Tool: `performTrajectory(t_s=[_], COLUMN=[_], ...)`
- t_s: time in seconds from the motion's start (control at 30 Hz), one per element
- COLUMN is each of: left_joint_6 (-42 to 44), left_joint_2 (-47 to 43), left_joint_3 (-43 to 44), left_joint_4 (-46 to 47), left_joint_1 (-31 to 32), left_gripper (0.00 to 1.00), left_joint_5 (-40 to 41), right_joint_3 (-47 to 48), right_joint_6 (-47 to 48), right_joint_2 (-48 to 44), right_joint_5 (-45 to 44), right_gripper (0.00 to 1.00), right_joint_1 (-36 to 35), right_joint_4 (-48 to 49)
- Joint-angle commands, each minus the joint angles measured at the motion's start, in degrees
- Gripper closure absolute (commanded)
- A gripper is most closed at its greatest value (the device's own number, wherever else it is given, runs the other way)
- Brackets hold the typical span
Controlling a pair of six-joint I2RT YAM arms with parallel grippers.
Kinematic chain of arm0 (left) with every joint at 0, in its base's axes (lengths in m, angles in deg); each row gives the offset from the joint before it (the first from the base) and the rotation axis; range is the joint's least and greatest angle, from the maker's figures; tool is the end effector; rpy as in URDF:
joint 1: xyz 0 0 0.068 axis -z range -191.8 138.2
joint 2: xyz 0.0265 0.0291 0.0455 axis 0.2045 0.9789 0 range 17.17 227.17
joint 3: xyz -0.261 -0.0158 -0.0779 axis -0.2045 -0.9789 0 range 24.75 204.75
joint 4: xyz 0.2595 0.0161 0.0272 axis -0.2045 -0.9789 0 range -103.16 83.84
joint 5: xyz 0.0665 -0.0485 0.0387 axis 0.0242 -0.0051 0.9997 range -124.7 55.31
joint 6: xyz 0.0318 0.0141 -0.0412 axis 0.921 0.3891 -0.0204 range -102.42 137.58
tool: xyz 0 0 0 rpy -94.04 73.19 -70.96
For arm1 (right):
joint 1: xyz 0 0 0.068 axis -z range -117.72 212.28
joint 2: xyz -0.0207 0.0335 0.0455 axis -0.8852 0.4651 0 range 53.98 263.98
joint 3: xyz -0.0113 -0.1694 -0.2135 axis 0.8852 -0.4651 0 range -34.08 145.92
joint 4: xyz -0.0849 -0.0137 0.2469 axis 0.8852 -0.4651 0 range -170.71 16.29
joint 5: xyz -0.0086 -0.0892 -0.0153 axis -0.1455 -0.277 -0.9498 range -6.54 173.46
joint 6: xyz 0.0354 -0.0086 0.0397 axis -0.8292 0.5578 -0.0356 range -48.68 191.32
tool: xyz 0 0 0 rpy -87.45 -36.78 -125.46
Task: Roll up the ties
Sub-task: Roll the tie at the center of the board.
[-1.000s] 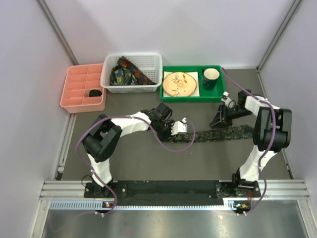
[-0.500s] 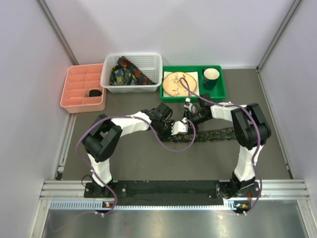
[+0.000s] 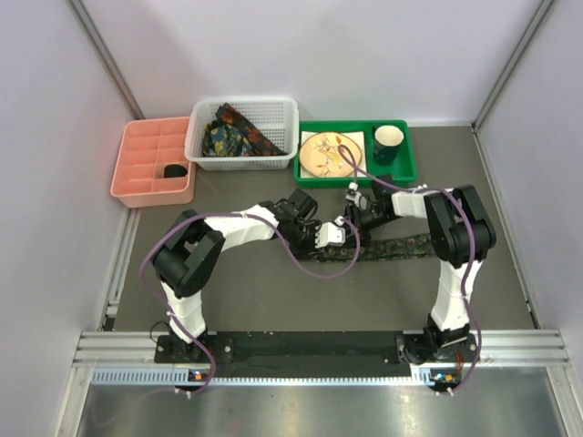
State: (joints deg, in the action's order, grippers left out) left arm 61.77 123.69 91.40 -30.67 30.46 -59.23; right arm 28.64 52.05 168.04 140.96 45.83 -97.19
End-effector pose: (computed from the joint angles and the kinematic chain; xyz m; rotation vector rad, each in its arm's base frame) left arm 0.2622 -0.2582 0.1597 1.8997 1.8308 -0.5628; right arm 0.3290 0.1284 0.1108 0.1295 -2.6733 -1.5029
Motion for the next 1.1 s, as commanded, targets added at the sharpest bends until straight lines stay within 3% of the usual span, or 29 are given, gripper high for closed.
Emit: performTrajectory(t_s=[0.0,0.17,0.67,0.8,0.87,0.97,1.07], left_joint_6=[0.03,-0.24,-0.33,-0.33,-0.41,-0.68,-1.82], left_joint_2=[2.99,3.08,3.26,3.26,3.17,3.17,2.12], left_joint_3=[-0.38,-0.12,0.14,0.06,-0.03,-0.12,-0.21], left_joint_4=[-2.56,-2.73,-3.0,-3.09,-3.17,-3.09,-2.74], left_joint_1=[0.02,0.02,-0.07,-0.07,-0.16,-0.25,-1.21], left_gripper=[0.66,0.66,0.66,0.66,0.66,0.62,0.44], left_joint_5=[3.26,3.09,2.82,2.74,2.91,3.0,2.39], right_joint_3=[1.53,1.44,-4.27,-5.06,-4.8,-2.79,-0.41], right_joint_6=[-6.48,-4.73,-15.62,-15.89,-14.84,-11.07,-7.02], right_joint_2=[-6.57,-4.29,1.08,1.08,1.34,2.48,3.36], right_joint_5=[3.86,2.1,3.85,4.29,3.77,2.02,-0.62], right_gripper=[0.67,0.68,0.65,0.66,0.7,0.98,1.0], right_joint_1=[-3.06,-5.7,-8.51,-9.3,-9.31,-9.39,-9.3], right_joint_4=[5.47,3.71,26.81,27.88,27.01,22.01,16.03])
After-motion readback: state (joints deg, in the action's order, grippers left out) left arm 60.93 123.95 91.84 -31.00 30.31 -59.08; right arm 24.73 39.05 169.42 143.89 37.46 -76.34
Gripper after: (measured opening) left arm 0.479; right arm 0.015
